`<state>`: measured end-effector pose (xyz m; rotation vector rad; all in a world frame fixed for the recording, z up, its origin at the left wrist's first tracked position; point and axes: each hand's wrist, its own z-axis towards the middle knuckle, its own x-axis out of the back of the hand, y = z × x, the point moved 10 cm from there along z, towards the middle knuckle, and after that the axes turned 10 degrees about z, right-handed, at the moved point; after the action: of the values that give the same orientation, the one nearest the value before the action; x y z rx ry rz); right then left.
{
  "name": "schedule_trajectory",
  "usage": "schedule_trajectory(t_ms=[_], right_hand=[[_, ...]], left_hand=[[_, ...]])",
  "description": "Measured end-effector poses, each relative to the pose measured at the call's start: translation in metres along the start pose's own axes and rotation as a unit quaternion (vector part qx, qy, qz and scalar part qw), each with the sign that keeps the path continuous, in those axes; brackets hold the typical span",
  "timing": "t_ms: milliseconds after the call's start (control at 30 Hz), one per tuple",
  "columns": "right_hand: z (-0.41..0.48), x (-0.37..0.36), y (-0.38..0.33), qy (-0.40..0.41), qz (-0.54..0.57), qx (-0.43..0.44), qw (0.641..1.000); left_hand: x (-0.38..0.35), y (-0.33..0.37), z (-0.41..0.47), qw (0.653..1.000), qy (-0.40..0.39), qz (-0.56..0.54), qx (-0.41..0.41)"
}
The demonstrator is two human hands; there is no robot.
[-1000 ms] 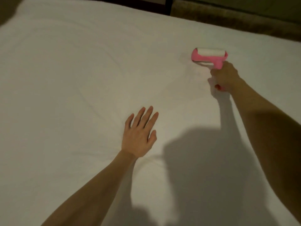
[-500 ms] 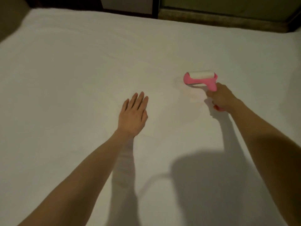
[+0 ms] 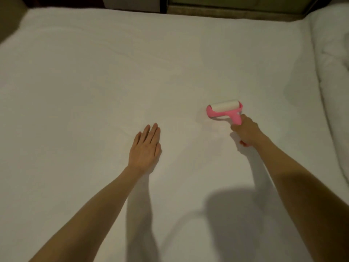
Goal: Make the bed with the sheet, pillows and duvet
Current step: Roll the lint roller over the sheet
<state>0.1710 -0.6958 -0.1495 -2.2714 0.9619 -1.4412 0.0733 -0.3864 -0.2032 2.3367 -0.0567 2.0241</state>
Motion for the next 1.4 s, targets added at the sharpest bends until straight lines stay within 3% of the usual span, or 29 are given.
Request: schedule_trajectory(t_ms=[567, 967, 1400], right_hand=[[-0.167, -0.01, 0.121, 0.023, 0.059, -0.072, 0.995], [-0.258, -0.032, 0.18, 0.053, 0.04, -0.112, 0.992], [-0.249, -0.034, 0.179, 0.062, 0.048, -0.106, 0.991]], left_hand=[[-0.014, 0.09, -0.116, 0.994, -0.044, 0.03, -0.095], [-0.014, 0.111, -0.136, 0.991, -0.098, 0.016, -0.088], [-0.009, 0.125, -0.136, 0.993, -0.08, 0.005, -0.086]])
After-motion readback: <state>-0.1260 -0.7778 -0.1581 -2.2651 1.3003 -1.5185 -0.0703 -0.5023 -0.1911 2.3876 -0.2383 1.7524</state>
